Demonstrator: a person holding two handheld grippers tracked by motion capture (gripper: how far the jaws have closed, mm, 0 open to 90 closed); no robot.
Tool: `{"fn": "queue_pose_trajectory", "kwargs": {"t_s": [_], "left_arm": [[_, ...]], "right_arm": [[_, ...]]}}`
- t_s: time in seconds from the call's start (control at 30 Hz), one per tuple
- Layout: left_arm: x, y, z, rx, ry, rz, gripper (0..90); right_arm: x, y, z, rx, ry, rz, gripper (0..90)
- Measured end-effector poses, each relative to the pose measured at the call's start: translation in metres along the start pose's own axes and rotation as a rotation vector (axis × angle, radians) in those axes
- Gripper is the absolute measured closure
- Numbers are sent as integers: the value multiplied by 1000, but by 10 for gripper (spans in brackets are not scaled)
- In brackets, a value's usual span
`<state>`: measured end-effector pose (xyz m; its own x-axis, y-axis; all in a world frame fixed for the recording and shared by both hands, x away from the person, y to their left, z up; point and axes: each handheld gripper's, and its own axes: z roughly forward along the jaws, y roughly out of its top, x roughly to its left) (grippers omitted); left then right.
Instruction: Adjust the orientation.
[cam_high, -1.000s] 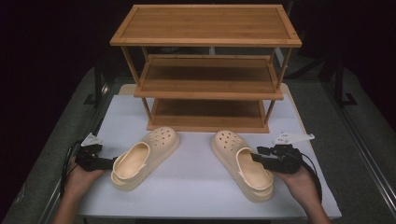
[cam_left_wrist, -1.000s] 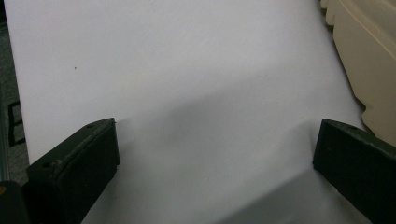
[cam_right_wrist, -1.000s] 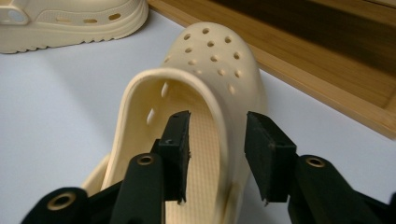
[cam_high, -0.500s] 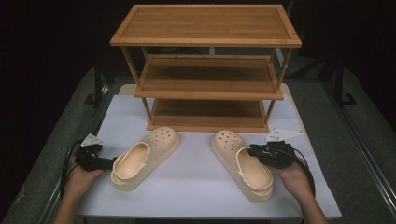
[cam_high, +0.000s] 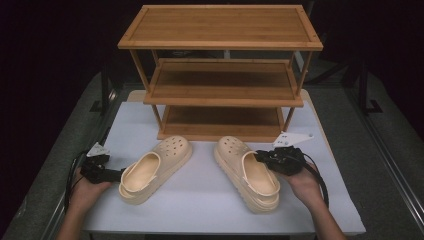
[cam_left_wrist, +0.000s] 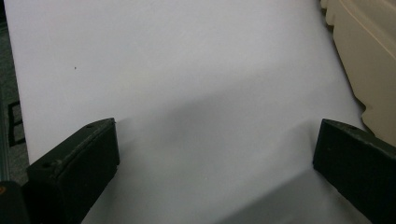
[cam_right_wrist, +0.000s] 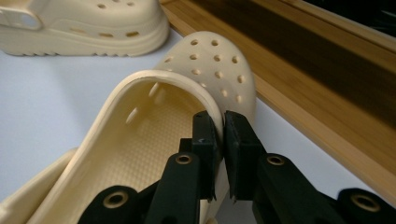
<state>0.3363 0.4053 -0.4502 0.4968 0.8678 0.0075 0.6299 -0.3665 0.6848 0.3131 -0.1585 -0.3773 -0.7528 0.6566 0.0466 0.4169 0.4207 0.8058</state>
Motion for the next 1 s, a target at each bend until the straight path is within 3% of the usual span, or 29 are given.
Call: {"fn": "queue_pose_trajectory", "kwargs": {"t_s": [0.13,0.33,0.53,0.77,1.0], "left_arm": [[0,0,0,0,0,1,0],[0,0,0,0,-1,0,0],[0,0,0,2,-1,2,0],[0,0,0,2,-1,2,0],[0,0,0,0,-2,2,0]], "right_arm": [[8,14,11,-6,21,-32,827],[16,28,32,14,16,-81,826],[21,32,50,29,38,-93,826],[24,32,51,40,39,-107,822],[29,29,54,52,85,-99,745]]}}
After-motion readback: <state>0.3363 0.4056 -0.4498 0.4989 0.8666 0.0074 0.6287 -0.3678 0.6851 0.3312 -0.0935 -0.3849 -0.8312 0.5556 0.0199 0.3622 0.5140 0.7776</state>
